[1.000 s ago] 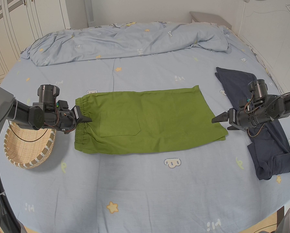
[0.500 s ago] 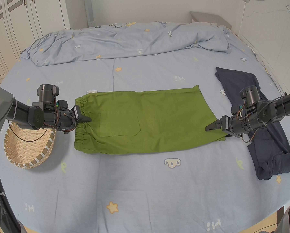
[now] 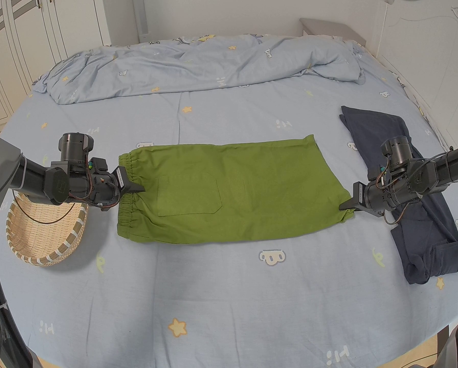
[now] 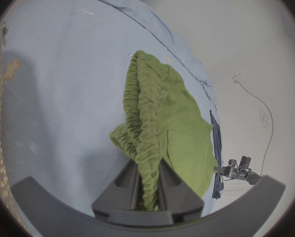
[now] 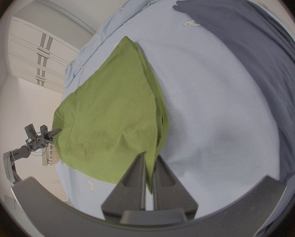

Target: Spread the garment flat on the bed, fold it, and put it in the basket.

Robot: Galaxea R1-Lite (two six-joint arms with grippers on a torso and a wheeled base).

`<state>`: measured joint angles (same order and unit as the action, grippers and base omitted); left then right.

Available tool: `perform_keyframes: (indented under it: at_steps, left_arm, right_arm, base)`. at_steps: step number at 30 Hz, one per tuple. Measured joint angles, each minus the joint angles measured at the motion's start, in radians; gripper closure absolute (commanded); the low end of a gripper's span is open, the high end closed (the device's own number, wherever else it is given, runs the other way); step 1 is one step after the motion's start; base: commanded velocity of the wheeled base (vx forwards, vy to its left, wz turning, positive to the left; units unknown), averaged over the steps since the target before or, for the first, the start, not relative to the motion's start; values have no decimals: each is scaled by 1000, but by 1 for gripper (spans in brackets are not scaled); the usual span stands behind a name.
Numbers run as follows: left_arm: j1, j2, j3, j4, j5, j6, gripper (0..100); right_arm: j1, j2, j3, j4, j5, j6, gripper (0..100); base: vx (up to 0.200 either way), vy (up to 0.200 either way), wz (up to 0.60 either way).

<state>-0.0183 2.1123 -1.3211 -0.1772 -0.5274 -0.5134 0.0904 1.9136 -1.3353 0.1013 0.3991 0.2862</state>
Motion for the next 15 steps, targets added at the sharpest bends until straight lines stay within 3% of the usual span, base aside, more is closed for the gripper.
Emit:
perform_keyframes:
  at_steps: [10,15]
  left_arm:
    - [1,-4,9,1,2,2,100]
    - [1,-30,53,4,3,11,100]
  right_arm:
    - [-12,-12,6,10,0,0,100]
    - [-9,-71,24,104,0,0,100]
  base:
    - [0,0,0]
    - [0,0,0]
